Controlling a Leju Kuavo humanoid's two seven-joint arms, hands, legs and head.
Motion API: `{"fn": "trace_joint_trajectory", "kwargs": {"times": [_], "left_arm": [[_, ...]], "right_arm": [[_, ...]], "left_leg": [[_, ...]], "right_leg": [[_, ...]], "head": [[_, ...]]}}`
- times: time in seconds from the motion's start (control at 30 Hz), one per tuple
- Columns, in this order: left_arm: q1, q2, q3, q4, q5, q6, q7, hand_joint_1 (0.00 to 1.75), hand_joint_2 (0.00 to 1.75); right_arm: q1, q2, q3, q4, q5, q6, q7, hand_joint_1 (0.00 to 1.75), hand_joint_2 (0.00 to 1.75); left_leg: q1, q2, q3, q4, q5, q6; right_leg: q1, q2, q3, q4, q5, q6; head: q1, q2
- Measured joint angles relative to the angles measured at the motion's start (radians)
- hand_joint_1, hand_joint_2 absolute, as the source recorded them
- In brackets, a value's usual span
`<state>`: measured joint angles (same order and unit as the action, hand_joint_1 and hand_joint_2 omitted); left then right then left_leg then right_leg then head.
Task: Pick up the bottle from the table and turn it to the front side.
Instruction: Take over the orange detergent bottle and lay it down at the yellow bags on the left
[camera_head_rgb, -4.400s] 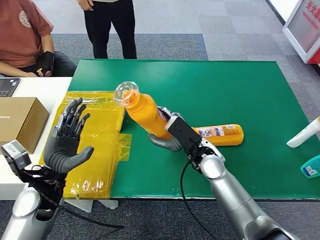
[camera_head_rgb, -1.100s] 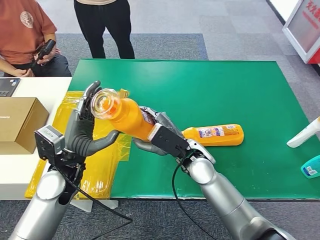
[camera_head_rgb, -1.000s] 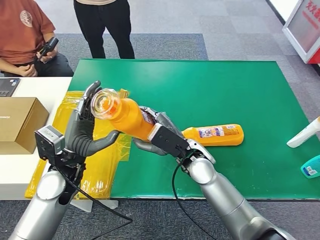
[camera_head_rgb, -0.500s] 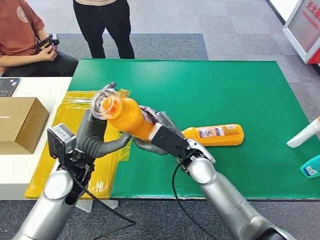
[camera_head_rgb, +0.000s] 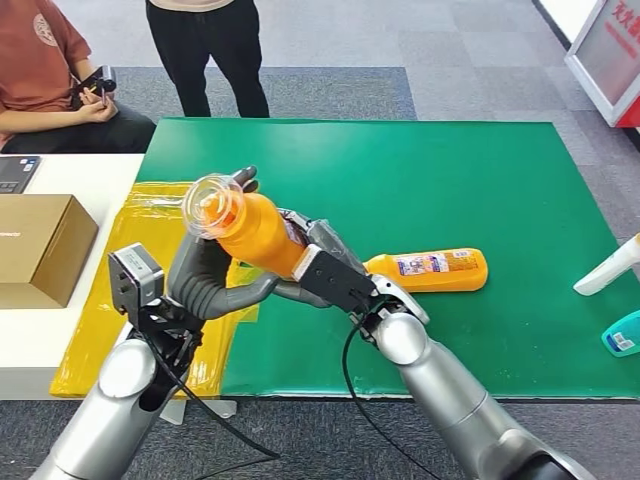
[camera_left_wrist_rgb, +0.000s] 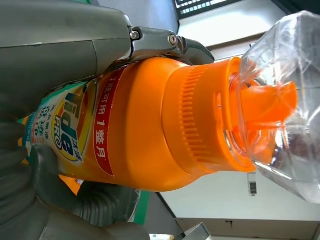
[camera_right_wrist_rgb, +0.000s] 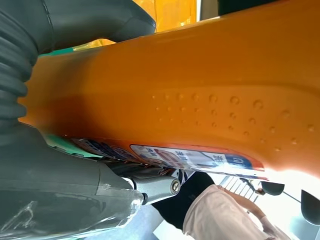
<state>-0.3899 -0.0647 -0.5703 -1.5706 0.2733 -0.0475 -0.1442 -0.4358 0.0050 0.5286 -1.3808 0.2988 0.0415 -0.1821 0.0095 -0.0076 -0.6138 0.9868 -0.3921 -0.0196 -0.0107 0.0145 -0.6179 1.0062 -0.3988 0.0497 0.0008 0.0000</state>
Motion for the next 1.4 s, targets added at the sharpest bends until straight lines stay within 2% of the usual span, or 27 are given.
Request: {"fn": "trace_joint_trajectory", "kwargs": {"times": [0.1,0.6,0.67,0.73,0.8,1.17,1.3,1.4], "left_arm": [[-0.001,0.0,-0.001,0.0,0.005,-0.002,0.0,1.75,1.75],[-0.022,0.007,-0.019,0.002,-0.018,0.007,0.002,1.75,1.75],[-0.023,0.007,-0.022,0.002,-0.027,0.012,0.002,1.75,1.75],[-0.024,0.008,-0.024,0.002,-0.031,0.016,0.002,1.75,1.75],[-0.023,0.008,-0.024,0.002,-0.035,0.022,0.002,1.75,1.75],[-0.007,0.024,-0.018,0.005,-0.069,0.063,-0.002,1.75,1.75],[-0.001,0.033,0.004,0.013,-0.131,0.122,-0.012,1.75,1.75],[0.004,0.045,0.027,0.022,-0.24,0.198,-0.026,1.75,1.75]], "right_arm": [[0.0,0.0,0.002,-0.001,0.002,-0.001,-0.002,1.75,1.75],[-0.001,0.0,0.02,-0.005,0.006,-0.005,-0.007,1.74,1.75],[-0.002,0.0,0.02,-0.003,0.007,-0.006,-0.007,1.43,1.75],[-0.002,0.0,0.02,-0.003,0.007,-0.008,-0.006,0.57,1.75],[-0.002,0.0,0.02,-0.003,0.008,-0.011,-0.006,0.0,1.75],[0.006,0.0,0.007,-0.003,0.004,-0.037,0.014,0.0,1.75],[0.009,0.0,-0.01,-0.003,0.002,-0.053,0.025,0.0,1.75],[0.009,-0.001,-0.031,-0.003,0.005,-0.074,0.036,0.0,1.75]], "left_leg": [[0.0,0.0,0.0,0.0,0.0,0.0],[0.0,0.0,0.0,0.0,0.0,0.0],[0.0,0.0,0.0,0.0,0.0,0.0],[0.0,0.0,0.0,0.0,0.0,0.0],[0.0,0.0,0.0,0.0,0.0,0.0],[0.0,0.0,-0.001,0.0,0.0,0.0],[0.0,0.0,-0.001,0.0,0.0,0.0],[0.0,0.0,-0.001,0.0,0.0,0.0]], "right_leg": [[0.0,0.0,0.0,0.0,0.0,0.0],[0.0,0.0,0.0,0.0,0.0,0.0],[0.0,0.0,0.0,0.0,0.0,0.0],[0.0,0.0,0.0,0.0,0.0,0.0],[0.0,0.0,0.0,0.0,0.0,0.0],[0.0,0.0,-0.001,0.0,0.0,0.0],[0.0,0.0,-0.001,0.0,0.0,0.0],[0.0,0.0,-0.001,0.0,0.0,0.0]], "head": [[0.0,0.0],[0.0,0.0],[0.0,0.0],[0.0,0.0],[0.0,0.0],[0.0,0.0],[0.0,0.0],[0.0,0.0]]}}
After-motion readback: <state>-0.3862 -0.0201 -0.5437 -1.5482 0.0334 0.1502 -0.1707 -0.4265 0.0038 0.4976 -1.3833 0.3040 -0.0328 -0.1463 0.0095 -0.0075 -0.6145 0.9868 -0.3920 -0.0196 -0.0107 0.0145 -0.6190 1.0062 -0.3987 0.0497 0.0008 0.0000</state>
